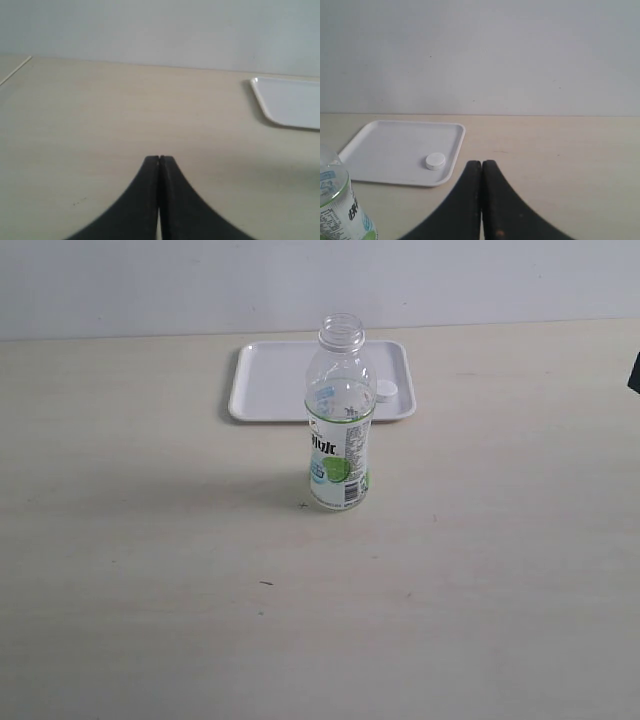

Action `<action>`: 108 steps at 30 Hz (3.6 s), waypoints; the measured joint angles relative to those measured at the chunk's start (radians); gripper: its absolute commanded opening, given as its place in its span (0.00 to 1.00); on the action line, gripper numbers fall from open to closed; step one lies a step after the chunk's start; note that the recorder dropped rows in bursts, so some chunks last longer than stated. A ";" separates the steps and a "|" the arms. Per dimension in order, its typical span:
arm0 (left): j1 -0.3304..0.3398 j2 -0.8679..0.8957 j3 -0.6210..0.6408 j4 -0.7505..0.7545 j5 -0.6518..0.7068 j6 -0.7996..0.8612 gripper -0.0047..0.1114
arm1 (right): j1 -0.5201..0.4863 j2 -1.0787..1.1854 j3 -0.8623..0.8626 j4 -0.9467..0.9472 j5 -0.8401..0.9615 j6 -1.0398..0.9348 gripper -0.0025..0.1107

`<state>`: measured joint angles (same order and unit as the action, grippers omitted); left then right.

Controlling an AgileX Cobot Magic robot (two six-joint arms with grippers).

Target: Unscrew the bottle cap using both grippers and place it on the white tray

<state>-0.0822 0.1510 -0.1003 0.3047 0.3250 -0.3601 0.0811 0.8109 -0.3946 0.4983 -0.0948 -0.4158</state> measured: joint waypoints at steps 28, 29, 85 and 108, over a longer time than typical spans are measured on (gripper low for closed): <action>0.000 -0.145 0.068 -0.220 0.041 0.211 0.04 | 0.000 0.000 0.000 0.000 0.000 0.000 0.02; 0.000 -0.145 0.073 -0.238 0.041 0.231 0.04 | 0.000 0.000 0.000 0.000 0.000 0.000 0.02; 0.000 -0.145 0.097 -0.285 0.042 0.265 0.04 | -0.158 -0.383 0.126 0.000 0.184 -0.090 0.02; 0.000 -0.145 0.097 -0.285 0.042 0.265 0.04 | -0.224 -0.793 0.232 -0.003 0.252 -0.098 0.02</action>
<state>-0.0822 0.0061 -0.0029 0.0196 0.3674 -0.0946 -0.1426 0.0174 -0.1624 0.4957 0.1571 -0.5142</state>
